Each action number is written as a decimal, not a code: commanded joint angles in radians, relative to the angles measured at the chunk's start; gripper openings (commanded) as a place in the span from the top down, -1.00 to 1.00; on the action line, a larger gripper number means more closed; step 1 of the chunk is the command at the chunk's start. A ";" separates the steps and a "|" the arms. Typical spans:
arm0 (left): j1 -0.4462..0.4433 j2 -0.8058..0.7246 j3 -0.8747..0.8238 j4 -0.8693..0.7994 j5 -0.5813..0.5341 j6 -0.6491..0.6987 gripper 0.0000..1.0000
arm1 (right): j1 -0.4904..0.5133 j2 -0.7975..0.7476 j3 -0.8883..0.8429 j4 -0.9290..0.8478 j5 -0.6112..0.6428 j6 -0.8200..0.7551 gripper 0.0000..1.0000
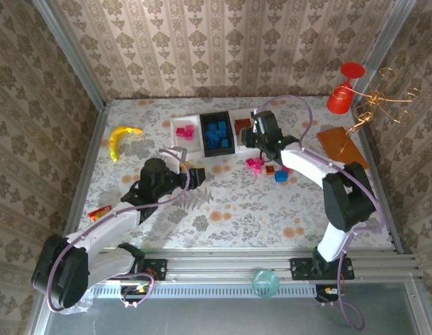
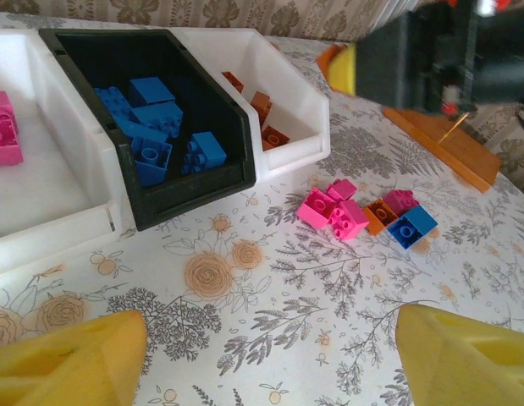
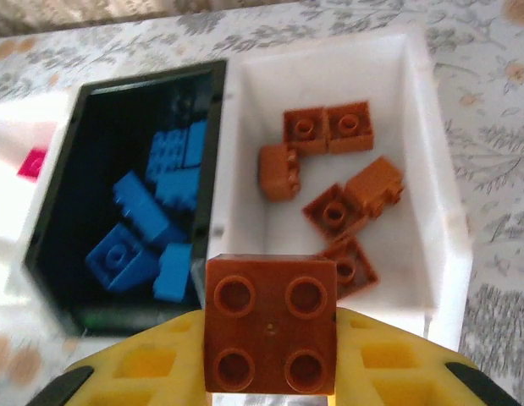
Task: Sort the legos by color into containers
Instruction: Place the lego in the container.
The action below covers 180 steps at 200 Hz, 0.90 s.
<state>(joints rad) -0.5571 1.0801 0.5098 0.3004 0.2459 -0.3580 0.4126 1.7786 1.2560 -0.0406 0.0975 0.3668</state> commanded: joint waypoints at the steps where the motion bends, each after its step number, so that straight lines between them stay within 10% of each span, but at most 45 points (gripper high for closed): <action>1: -0.013 0.008 0.018 0.025 0.039 -0.022 -0.57 | -0.014 0.116 0.105 -0.023 0.044 0.024 0.35; 68: -0.075 0.138 0.131 0.023 0.079 -0.004 -0.56 | -0.044 0.282 0.370 -0.142 0.030 0.009 -0.04; 180: -0.191 0.388 0.201 0.096 0.070 0.000 -0.56 | -0.034 -0.343 -0.385 -0.239 0.071 0.027 -0.48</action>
<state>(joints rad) -0.7414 1.4559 0.6918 0.3481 0.3077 -0.3595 0.3710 1.4841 0.9558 -0.1761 0.1398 0.3782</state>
